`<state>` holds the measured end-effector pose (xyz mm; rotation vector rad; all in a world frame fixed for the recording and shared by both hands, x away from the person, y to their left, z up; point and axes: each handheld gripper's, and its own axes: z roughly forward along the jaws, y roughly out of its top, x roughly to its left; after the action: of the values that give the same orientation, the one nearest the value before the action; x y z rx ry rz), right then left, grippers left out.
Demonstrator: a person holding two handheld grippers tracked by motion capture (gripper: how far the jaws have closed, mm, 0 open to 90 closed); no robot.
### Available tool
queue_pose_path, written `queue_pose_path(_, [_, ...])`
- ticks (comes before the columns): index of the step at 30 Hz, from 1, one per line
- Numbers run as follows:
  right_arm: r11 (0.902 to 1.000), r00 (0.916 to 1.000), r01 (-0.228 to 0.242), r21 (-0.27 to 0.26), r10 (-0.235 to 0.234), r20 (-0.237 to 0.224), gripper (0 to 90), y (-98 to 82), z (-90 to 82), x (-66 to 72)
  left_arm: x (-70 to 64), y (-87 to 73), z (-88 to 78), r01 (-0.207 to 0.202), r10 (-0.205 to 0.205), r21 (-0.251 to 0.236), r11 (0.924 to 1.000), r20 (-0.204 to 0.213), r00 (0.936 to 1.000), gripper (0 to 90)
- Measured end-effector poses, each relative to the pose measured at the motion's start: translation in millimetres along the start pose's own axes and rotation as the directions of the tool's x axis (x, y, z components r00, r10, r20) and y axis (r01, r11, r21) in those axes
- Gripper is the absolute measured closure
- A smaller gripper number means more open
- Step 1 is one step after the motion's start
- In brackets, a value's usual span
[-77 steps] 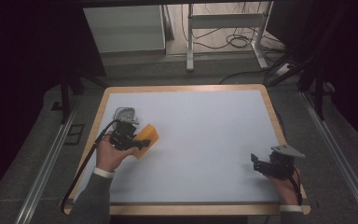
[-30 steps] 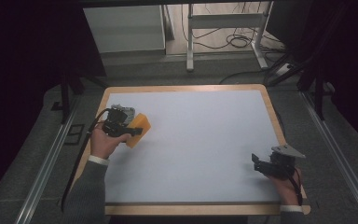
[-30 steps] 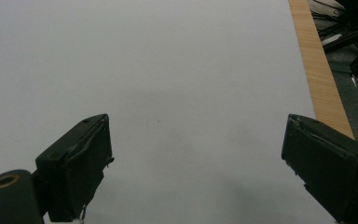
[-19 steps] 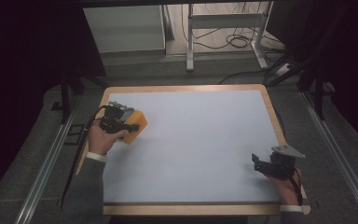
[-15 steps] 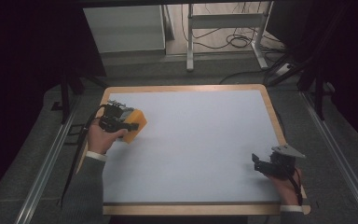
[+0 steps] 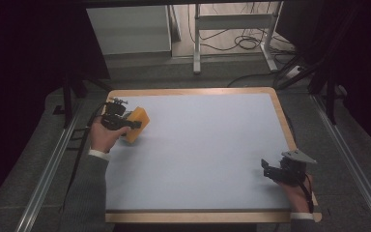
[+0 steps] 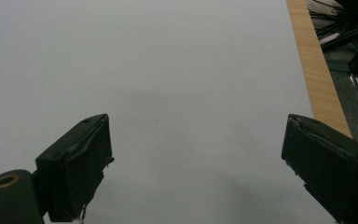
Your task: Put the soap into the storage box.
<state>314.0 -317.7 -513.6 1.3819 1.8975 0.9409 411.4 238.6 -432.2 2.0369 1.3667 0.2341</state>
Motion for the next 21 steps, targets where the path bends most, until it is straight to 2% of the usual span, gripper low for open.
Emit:
queue_pose_path(11, [1.0,1.0,-0.003,0.003,0.003,0.0,8.1,-0.2,0.5,0.2,12.3,8.7,-1.5,0.029,-0.029,-0.009,0.9995,-0.018,0.9994,60.9])
queue_pose_path(21, [1.0,1.0,-0.003,0.004,0.003,0.001,8.2,-0.6,0.7,0.0,27.5,12.5,7.4,0.083,-0.084,-0.027,0.9962,-0.045,0.9954,60.9])
